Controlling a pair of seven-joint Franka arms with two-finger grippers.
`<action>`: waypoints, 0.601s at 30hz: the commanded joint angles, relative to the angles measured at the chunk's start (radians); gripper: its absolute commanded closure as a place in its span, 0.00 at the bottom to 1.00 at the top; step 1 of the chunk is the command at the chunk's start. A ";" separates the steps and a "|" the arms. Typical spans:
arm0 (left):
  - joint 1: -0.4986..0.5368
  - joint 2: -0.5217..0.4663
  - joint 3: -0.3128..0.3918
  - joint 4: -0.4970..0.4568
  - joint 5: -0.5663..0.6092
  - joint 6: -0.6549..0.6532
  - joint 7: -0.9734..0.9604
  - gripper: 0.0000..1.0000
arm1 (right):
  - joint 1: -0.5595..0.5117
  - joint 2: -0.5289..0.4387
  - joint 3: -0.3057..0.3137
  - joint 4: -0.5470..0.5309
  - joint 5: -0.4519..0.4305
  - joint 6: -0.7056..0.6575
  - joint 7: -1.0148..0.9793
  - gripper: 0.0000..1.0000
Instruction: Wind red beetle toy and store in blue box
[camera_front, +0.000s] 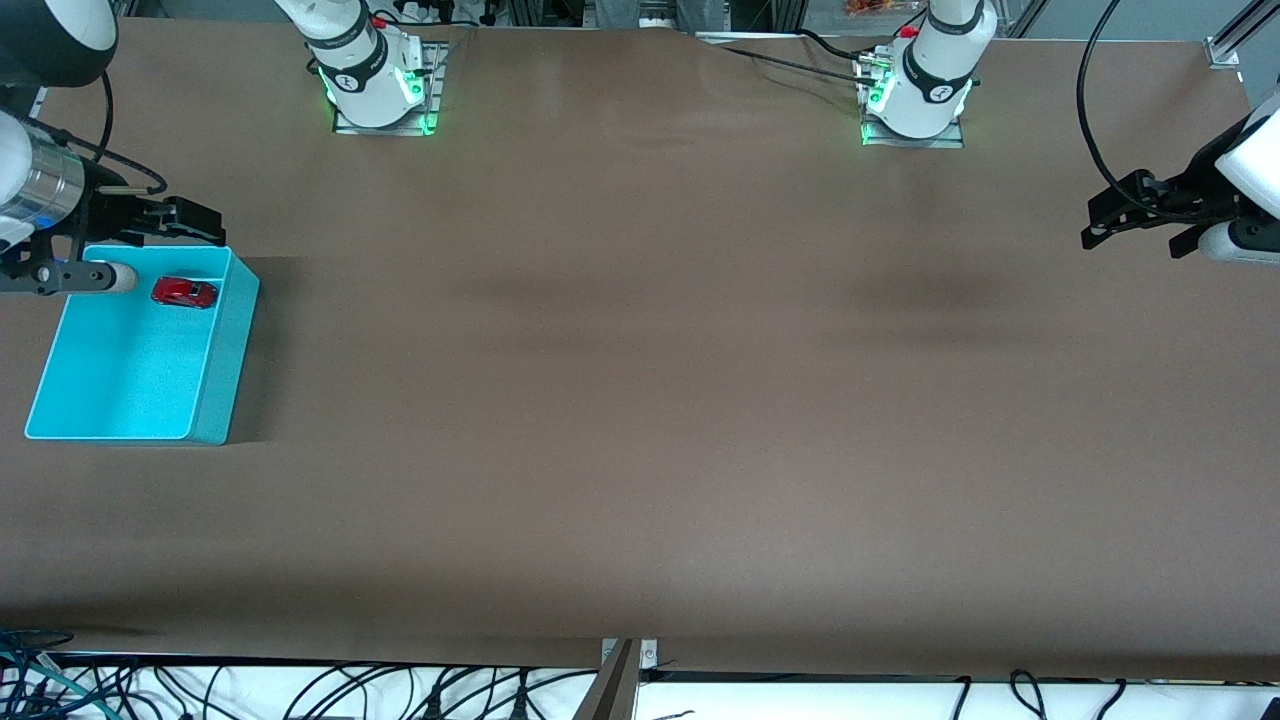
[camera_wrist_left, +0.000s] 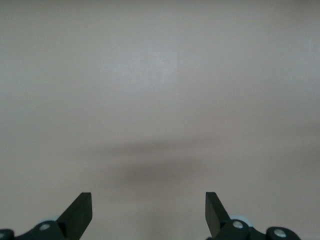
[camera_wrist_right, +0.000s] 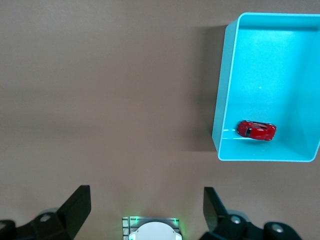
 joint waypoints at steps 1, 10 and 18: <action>0.004 -0.021 -0.006 -0.018 0.017 0.013 -0.004 0.00 | -0.007 -0.030 -0.005 -0.030 -0.007 0.027 0.008 0.00; 0.004 -0.021 -0.008 -0.018 0.017 0.013 -0.004 0.00 | 0.083 -0.031 -0.122 -0.029 -0.009 0.039 0.008 0.00; 0.004 -0.021 -0.006 -0.018 0.018 0.013 -0.004 0.00 | 0.382 -0.030 -0.422 -0.032 -0.007 0.048 0.008 0.00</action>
